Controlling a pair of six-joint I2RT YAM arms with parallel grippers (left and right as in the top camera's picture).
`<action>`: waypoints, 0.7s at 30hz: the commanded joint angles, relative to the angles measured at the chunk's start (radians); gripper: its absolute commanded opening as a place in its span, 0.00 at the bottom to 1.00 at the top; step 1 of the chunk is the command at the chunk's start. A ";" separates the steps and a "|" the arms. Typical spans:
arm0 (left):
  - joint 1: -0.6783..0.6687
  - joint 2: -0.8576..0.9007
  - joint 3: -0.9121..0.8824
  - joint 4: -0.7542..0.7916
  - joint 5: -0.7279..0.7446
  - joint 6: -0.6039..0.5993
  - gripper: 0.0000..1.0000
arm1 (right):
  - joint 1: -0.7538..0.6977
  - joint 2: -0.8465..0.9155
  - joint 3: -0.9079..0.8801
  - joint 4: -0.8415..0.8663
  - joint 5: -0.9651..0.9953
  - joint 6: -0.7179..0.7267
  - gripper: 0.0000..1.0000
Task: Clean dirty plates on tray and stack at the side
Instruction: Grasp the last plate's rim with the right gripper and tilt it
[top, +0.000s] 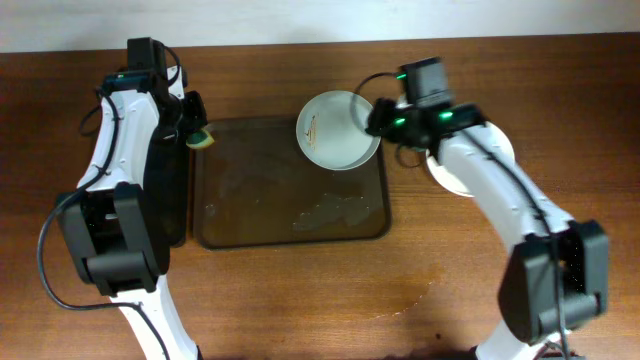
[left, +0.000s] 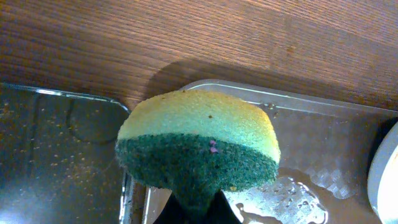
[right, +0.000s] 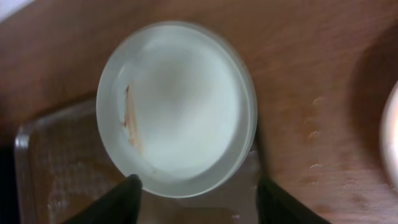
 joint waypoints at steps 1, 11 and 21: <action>-0.006 0.000 -0.001 0.002 -0.003 -0.005 0.01 | 0.072 0.123 0.009 0.028 0.121 0.178 0.39; -0.006 0.000 -0.001 0.002 -0.003 -0.005 0.01 | 0.100 0.319 0.009 -0.015 -0.146 0.223 0.24; -0.006 0.000 -0.001 0.002 -0.004 -0.005 0.01 | 0.255 0.316 0.141 -0.138 -0.203 0.014 0.43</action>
